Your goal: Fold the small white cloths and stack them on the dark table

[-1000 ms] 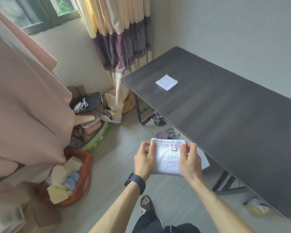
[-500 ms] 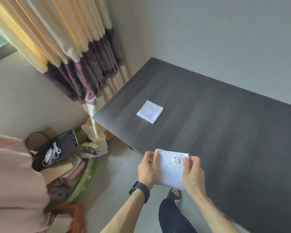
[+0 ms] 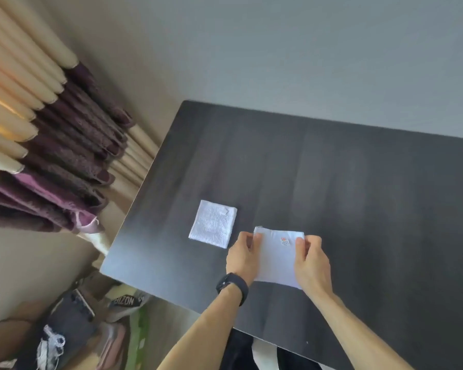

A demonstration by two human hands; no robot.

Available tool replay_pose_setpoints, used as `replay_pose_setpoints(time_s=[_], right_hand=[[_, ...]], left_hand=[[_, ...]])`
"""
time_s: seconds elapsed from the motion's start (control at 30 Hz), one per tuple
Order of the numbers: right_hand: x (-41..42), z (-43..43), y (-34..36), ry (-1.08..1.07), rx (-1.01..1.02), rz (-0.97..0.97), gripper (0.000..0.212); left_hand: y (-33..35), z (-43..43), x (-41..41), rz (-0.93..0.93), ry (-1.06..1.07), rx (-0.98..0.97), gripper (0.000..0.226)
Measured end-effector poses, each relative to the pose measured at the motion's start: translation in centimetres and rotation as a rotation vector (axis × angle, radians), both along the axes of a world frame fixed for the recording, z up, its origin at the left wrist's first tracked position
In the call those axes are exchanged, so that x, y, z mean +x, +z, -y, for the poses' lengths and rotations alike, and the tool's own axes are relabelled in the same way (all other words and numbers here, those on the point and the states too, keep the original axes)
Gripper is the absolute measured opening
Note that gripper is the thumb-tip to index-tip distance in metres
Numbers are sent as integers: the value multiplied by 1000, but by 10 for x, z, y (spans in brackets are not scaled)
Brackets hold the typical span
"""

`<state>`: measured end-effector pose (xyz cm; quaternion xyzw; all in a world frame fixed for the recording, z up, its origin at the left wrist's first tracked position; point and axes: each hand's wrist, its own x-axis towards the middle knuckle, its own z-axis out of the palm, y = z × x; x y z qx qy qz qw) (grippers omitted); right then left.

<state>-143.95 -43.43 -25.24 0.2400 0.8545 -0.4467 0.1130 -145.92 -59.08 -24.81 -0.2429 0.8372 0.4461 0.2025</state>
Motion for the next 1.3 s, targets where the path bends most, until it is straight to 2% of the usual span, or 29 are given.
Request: replay_pose_setpoints(time_s=[0.13, 0.33, 0.53, 0.67, 0.73, 0.8, 0.87, 0.93, 1.0, 1.13, 1.3], right_hand=[[-22, 5, -25, -74, 60, 43, 23], [-45, 12, -61, -77, 178, 116, 17], [-51, 14, -67, -38, 391, 157, 20], [-54, 15, -63, -53, 421, 179, 28], [-49, 15, -64, -79, 435, 161, 35], [-40, 15, -67, -85, 461, 68, 39], [-31, 18, -75, 19, 510, -59, 41], [-26, 21, -86, 173, 591, -138, 50], [-26, 26, -95, 297, 658, -133, 56], [-25, 27, -110, 361, 701, -47, 59], [-21, 25, -120, 373, 724, -52, 60]], left_hand=[[-31, 3, -42, 31, -157, -58, 28], [-67, 10, -75, 44, -287, -145, 29], [-76, 14, -82, -8, -265, -191, 27], [-71, 20, -83, -11, -308, -222, 26], [-71, 22, -79, -123, -386, -268, 26], [-73, 22, -74, -379, -530, -363, 33], [-81, 24, -70, -554, -696, -464, 46], [-91, 25, -69, -572, -859, -530, 57], [-99, 27, -68, -546, -952, -565, 61], [-113, 32, -68, -486, -1009, -590, 62], [-118, 32, -68, -459, -997, -618, 64]])
